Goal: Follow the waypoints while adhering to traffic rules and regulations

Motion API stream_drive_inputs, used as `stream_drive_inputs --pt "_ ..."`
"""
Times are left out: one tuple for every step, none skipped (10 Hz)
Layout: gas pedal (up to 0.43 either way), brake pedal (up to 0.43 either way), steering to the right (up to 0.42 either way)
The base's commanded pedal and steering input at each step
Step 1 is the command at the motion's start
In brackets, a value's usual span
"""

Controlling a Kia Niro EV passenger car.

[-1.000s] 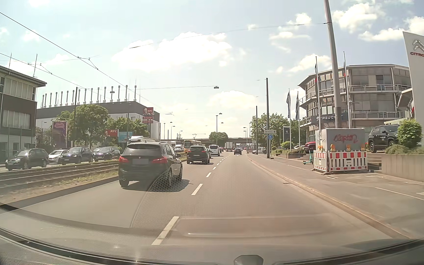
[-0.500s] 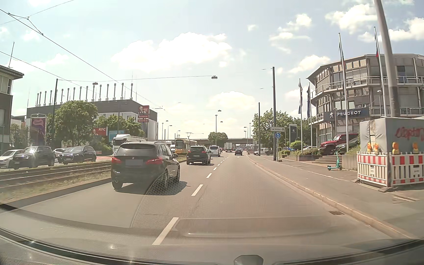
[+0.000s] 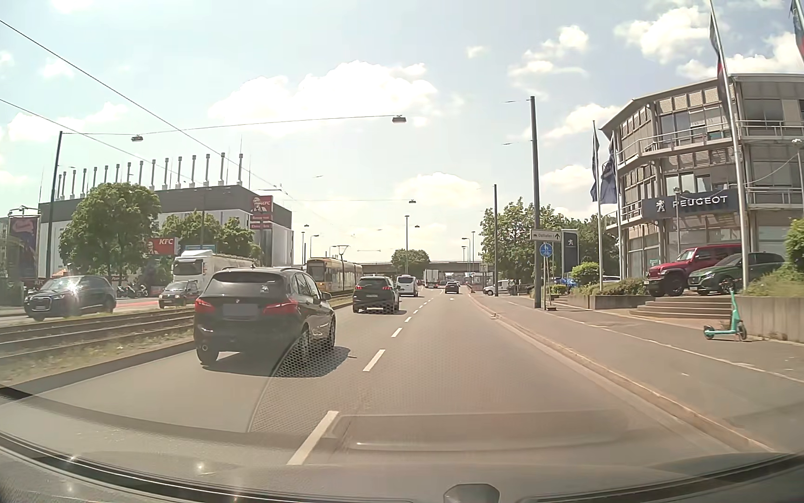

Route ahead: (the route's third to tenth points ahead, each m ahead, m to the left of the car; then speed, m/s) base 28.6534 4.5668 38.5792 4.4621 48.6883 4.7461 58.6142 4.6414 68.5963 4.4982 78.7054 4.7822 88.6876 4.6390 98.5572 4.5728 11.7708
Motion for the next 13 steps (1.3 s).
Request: stream_drive_inputs --pt "0.039 0.03 0.004" --pt "0.039 0.03 0.004" --pt "0.039 0.024 0.004" --pt "0.039 0.03 0.003" --pt "0.039 0.03 0.004" --pt "0.039 0.03 0.004" --pt "0.039 0.03 0.003" --pt "0.039 0.03 0.002" --pt "0.02 0.03 0.002" --pt "0.0 0.03 0.002" --pt "0.0 0.03 0.003" --pt "0.0 0.03 0.005" --pt "0.0 0.03 0.004"
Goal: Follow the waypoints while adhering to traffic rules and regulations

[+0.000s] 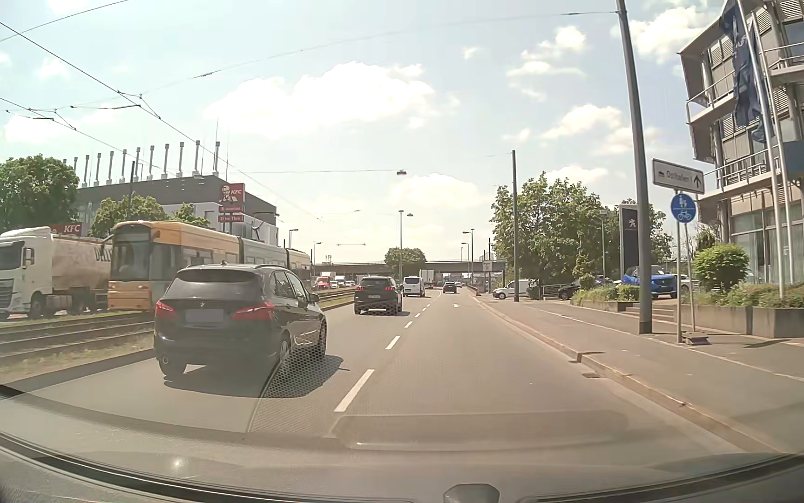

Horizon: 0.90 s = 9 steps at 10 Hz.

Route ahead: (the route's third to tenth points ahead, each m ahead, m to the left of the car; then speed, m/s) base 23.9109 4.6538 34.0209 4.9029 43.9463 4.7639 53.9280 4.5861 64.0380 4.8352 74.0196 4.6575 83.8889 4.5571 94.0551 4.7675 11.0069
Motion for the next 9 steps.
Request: stream_drive_inputs --pt "0.0 0.03 0.004" --pt "0.0 0.03 0.002" --pt "0.0 0.03 0.002" --pt "0.0 0.03 0.002" --pt "0.0 0.03 0.002" --pt "0.0 0.03 0.0" --pt "0.0 0.03 -0.002" --pt "0.008 0.03 -0.002" --pt "0.028 0.03 -0.002"
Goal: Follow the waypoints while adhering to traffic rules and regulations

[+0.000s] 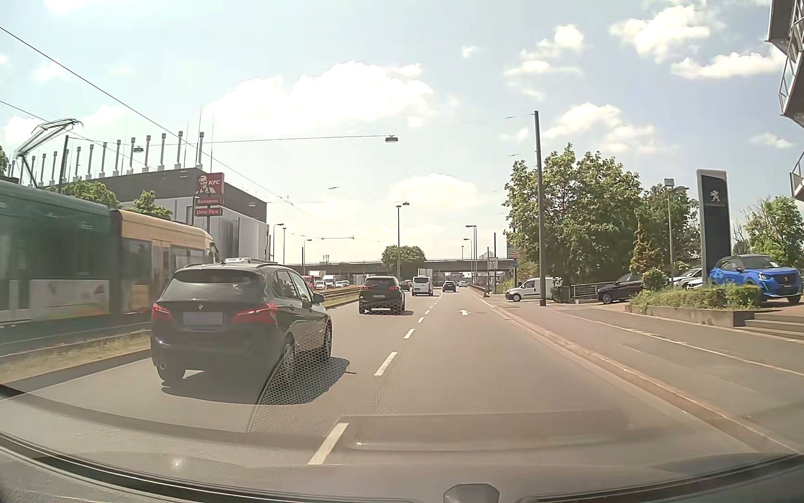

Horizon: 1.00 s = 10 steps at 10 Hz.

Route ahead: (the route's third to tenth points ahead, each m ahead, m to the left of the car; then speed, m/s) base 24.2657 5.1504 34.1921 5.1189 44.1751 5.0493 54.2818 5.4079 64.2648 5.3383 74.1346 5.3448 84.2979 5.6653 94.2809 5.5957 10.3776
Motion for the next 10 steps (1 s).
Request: stream_drive_inputs --pt "0.028 0.03 -0.002" --pt "0.028 0.03 -0.001" --pt "0.028 0.03 -0.001" --pt "0.028 0.03 0.0" --pt "0.028 0.03 0.0" --pt "0.039 0.03 0.0" --pt "0.059 0.03 0.0" --pt "0.087 0.03 0.0" --pt "0.098 0.03 0.0" --pt "0.098 0.03 0.0"
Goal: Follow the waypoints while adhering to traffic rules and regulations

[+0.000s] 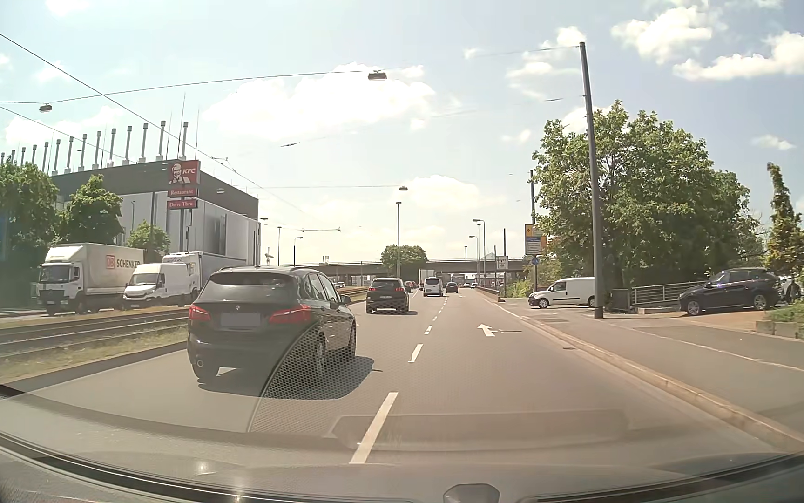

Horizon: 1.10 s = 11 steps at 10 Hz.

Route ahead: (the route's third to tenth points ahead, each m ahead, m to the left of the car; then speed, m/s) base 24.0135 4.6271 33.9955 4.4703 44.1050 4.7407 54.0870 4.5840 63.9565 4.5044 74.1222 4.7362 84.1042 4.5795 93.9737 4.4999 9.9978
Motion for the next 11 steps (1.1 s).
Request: stream_drive_inputs --pt "0.11 0.03 0.0" --pt "0.11 0.03 0.0" --pt "0.11 0.03 0.0" --pt "0.118 0.03 0.0" --pt "0.118 0.03 0.001" --pt "0.118 0.03 0.001" --pt "0.118 0.03 0.002" --pt "0.118 0.037 0.001" --pt "0.13 0.03 0.001" --pt "0.13 0.03 0.002" --pt "0.138 0.03 0.002"
